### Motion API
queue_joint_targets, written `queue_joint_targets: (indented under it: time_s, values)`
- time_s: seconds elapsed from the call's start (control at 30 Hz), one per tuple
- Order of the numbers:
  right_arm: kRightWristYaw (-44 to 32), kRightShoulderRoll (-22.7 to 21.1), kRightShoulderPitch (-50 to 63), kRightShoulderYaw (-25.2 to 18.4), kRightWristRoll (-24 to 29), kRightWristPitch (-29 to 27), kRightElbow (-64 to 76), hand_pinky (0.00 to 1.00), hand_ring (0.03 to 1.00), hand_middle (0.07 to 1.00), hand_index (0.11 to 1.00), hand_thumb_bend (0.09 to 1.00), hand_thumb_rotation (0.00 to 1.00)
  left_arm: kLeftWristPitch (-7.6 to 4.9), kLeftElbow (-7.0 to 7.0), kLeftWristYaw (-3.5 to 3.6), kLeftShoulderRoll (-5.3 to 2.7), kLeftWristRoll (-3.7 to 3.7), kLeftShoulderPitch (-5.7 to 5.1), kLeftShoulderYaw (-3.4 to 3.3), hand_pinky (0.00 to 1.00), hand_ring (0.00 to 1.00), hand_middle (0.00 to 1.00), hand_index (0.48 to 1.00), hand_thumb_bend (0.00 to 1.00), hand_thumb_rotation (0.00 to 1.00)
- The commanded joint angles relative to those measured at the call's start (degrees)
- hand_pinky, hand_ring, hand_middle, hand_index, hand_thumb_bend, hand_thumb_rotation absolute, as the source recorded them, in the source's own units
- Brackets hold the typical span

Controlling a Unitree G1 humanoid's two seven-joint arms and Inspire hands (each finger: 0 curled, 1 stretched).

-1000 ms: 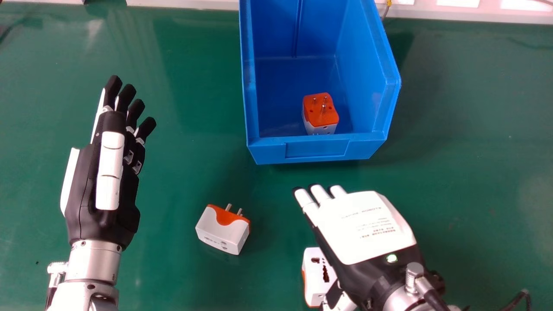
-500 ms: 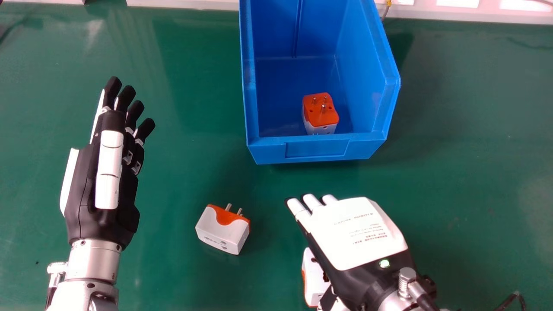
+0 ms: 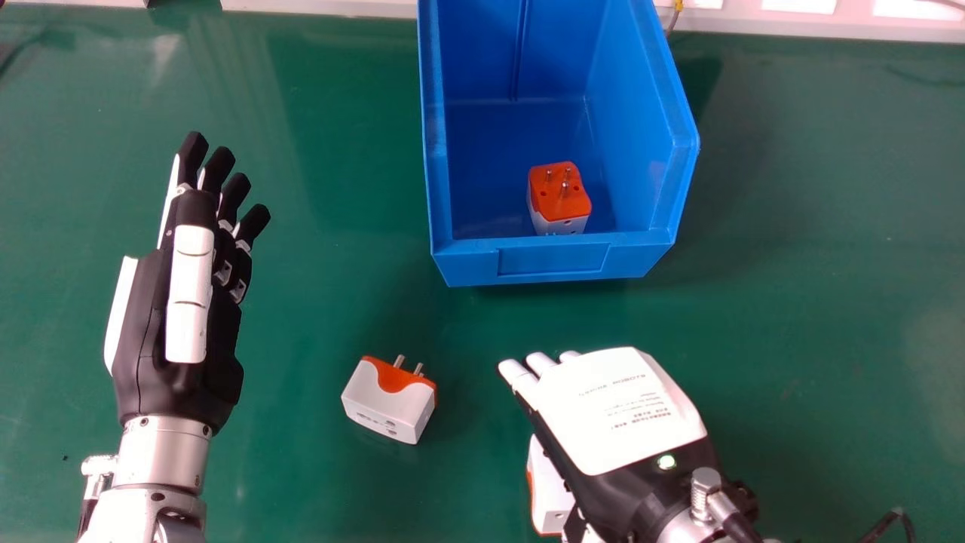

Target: Pick all objects and put in blue box

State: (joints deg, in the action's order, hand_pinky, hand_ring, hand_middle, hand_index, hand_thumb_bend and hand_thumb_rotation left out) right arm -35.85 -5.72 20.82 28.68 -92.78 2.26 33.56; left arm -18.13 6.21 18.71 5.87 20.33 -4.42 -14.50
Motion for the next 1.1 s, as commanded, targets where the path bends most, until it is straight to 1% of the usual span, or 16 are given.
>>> queue_joint_targets:
  time_s: [0.0, 0.03, 0.13, 0.3, 0.37, 0.47, 0.5, 0.53, 0.6, 0.67, 0.7, 0.77, 0.83, 0.87, 0.93, 1.07]
  values:
    - [-0.5, 3.4, 2.8, 7.6, -1.5, 0.8, 0.7, 0.72, 0.897, 0.920, 0.917, 0.751, 0.15, 0.04, -1.96, 0.16, 0.44, 0.10, 0.13, 0.16, 0.96, 0.99, 0.99, 0.990, 0.73, 0.83]
    - [-0.5, 3.4, 2.7, 7.6, -1.5, 0.9, 0.6, 0.72, 0.896, 0.918, 0.913, 0.734, 0.13, -0.05, -1.93, 0.15, 0.47, -0.03, 0.11, 0.14, 0.96, 0.99, 1.00, 0.992, 0.73, 0.84]
    - [-1.2, 3.6, 2.5, 7.6, -1.7, 0.9, 0.7, 0.72, 0.896, 0.918, 0.913, 0.734, 0.13, -0.28, -1.79, 0.14, 0.49, -0.23, 0.11, 0.09, 0.96, 0.99, 1.00, 0.992, 0.73, 0.84]
    - [-0.9, 3.6, 2.6, 7.7, -1.6, 1.1, 0.4, 0.72, 0.893, 0.913, 0.906, 0.717, 0.11, -0.11, -1.94, -0.06, 0.41, -0.18, 0.06, 0.04, 0.96, 0.99, 1.00, 0.995, 0.73, 0.84]
    - [-1.5, 3.7, 2.5, 7.7, -1.6, 1.2, 0.5, 0.72, 0.893, 0.912, 0.904, 0.712, 0.09, -0.17, -1.91, -0.02, 0.50, -0.32, 0.08, 0.08, 0.96, 0.99, 1.00, 0.995, 0.72, 0.85]
    - [-1.4, 3.8, 2.3, 7.8, -1.6, 1.6, 0.5, 0.72, 0.894, 0.911, 0.902, 0.707, 0.08, 0.11, -2.02, 0.13, 0.45, 0.15, 0.21, 0.03, 0.96, 0.99, 1.00, 0.996, 0.72, 0.85]
    - [-1.7, 3.9, 2.2, 7.9, -1.6, 1.7, 0.4, 0.72, 0.894, 0.911, 0.901, 0.703, 0.06, 0.18, -2.01, 0.22, 0.47, 0.27, 0.23, 0.02, 0.96, 0.99, 1.00, 0.997, 0.72, 0.86]
    - [-1.8, 3.8, 2.1, 7.9, -1.6, 1.7, 0.4, 0.72, 0.894, 0.911, 0.901, 0.703, 0.06, 0.15, -1.95, 0.23, 0.52, 0.20, 0.24, 0.02, 0.96, 0.99, 1.00, 0.997, 0.72, 0.86]
    - [-1.6, 3.6, 2.0, 7.9, -1.5, 1.6, 0.3, 0.71, 0.893, 0.910, 0.899, 0.697, 0.05, 0.05, -1.83, 0.21, 0.66, -0.17, 0.24, 0.03, 0.96, 0.99, 1.00, 0.997, 0.71, 0.86]
    - [-1.4, 3.4, 1.8, 7.8, -1.2, 1.5, 0.2, 0.71, 0.892, 0.909, 0.898, 0.697, 0.04, 0.13, -1.80, 0.16, 0.69, -0.23, 0.27, 0.00, 0.97, 0.99, 1.00, 0.998, 0.71, 0.86]
    - [-1.5, 3.3, 1.7, 7.7, -1.0, 1.4, 0.1, 0.71, 0.892, 0.909, 0.898, 0.697, 0.04, 0.19, -1.85, 0.13, 0.64, -0.16, 0.28, -0.01, 0.97, 0.99, 1.00, 0.998, 0.71, 0.86]
    - [-1.7, 3.2, 1.4, 7.6, -0.8, 1.4, 0.0, 0.71, 0.891, 0.907, 0.896, 0.696, 0.04, 0.07, -1.76, 0.23, 0.77, -0.27, 0.32, 0.01, 0.97, 0.99, 1.00, 0.998, 0.72, 0.87]
    - [-1.5, 3.1, 1.1, 7.5, -0.5, 1.4, -0.3, 0.71, 0.891, 0.907, 0.896, 0.696, 0.04, 0.06, -1.71, 0.49, 0.89, -0.11, 0.33, 0.01, 0.97, 0.99, 1.00, 0.998, 0.72, 0.87]
    - [-1.3, 3.1, 1.0, 7.5, -0.4, 1.4, -0.5, 0.71, 0.889, 0.906, 0.895, 0.701, 0.06, 0.15, -1.77, 0.53, 0.91, -0.02, 0.29, 0.02, 0.97, 0.99, 1.00, 0.999, 0.71, 0.87]
    - [-0.8, 2.9, 0.7, 7.5, -0.1, 1.5, -0.9, 0.71, 0.889, 0.906, 0.895, 0.701, 0.06, 0.10, -1.77, 0.55, 0.91, 0.05, 0.27, 0.04, 0.97, 0.99, 1.00, 0.999, 0.71, 0.87]
    - [0.7, 2.6, 0.2, 7.4, 0.6, 1.9, -2.3, 0.70, 0.874, 0.897, 0.887, 0.704, 0.08, 0.05, -1.76, 0.29, 0.91, -0.25, 0.29, 0.08, 0.97, 1.00, 1.00, 0.999, 0.71, 0.87]
